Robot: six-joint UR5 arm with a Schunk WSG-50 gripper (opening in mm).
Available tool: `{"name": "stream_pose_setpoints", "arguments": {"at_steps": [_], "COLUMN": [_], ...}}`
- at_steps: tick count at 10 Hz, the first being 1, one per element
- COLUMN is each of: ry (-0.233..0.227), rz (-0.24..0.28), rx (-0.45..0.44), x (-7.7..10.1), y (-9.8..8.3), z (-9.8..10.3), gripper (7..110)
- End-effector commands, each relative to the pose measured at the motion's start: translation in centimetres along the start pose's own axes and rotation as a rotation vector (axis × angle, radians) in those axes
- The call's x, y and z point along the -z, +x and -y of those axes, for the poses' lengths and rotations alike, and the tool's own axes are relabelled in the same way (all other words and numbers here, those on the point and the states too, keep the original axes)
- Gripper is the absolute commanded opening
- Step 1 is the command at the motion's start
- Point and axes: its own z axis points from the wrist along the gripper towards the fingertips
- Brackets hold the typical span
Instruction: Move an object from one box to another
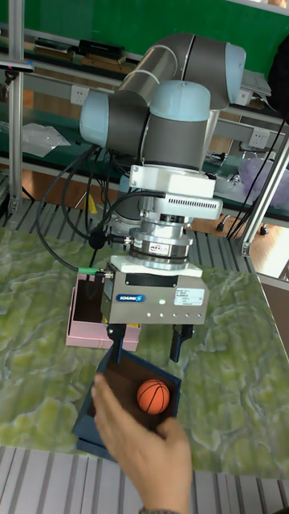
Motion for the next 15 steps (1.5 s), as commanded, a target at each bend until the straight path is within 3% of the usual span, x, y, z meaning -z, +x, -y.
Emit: {"name": "stream_pose_setpoints", "arguments": {"at_steps": [1,2,3,8,12,13,14,15], "ry": [-0.044,-0.044,-0.032,-0.038,-0.042,0.025,0.051,0.027], "rz": [0.022,0.015,0.007,-0.014,-0.036,-0.065,-0.080,-0.067], "rx": [0.045,0.045,0.053,0.036,0.025,-0.016,-0.031,-0.032], "x": [0.7,1.2,1.7,1.6,1.5,1.7,1.9,1.9], "y": [-0.6,-0.4,-0.1,0.7,1.3,2.0,2.3,2.0], "z": [-0.8,-0.9,-0.9,-2.3,-1.9,-0.3,0.3,-0.3], "gripper": [66,66,88,88,88,22,22,22]}}
